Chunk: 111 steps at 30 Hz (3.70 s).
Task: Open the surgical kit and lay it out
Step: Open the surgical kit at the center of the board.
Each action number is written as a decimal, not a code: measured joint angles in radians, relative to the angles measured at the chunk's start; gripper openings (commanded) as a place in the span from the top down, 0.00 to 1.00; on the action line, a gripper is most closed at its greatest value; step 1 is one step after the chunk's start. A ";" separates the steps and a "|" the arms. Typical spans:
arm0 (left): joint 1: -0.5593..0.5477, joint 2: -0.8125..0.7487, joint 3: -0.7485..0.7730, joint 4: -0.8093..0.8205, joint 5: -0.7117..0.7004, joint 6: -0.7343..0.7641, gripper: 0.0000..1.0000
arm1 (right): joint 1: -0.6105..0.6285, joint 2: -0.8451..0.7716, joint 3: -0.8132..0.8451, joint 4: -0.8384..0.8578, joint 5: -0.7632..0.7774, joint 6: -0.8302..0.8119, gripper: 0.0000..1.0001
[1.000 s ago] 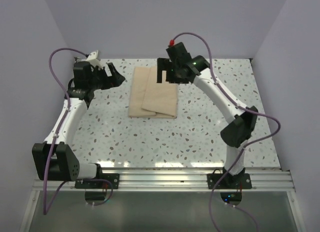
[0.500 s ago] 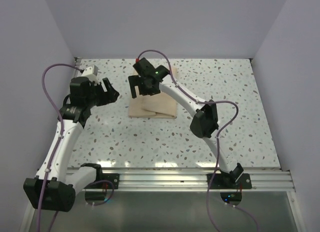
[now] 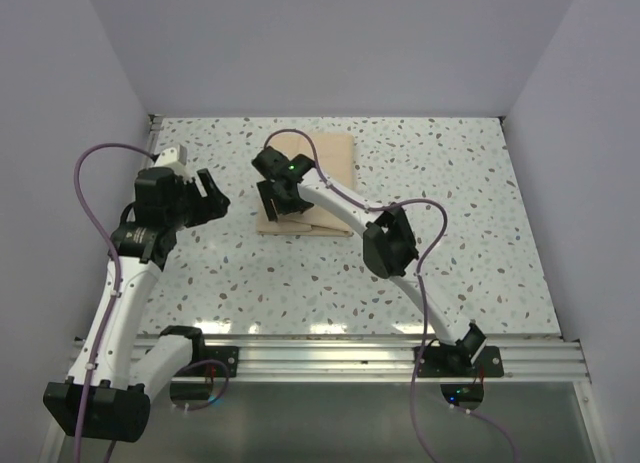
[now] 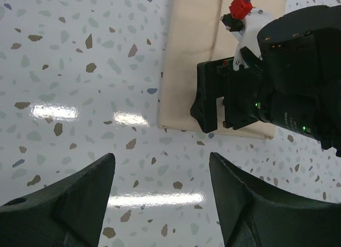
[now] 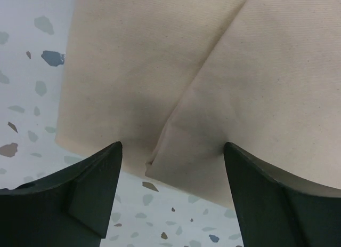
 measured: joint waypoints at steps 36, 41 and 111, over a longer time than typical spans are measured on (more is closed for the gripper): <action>-0.533 0.856 0.371 0.080 -0.260 0.061 0.27 | -0.334 -0.741 -0.842 -0.039 0.364 0.058 0.05; -0.576 0.993 0.418 0.048 -0.307 0.064 0.28 | -0.391 -0.743 -0.843 -0.053 0.397 0.057 0.05; -0.058 0.346 -0.003 -0.259 -0.464 -0.153 0.04 | -0.753 0.088 0.030 0.260 -0.077 0.131 0.37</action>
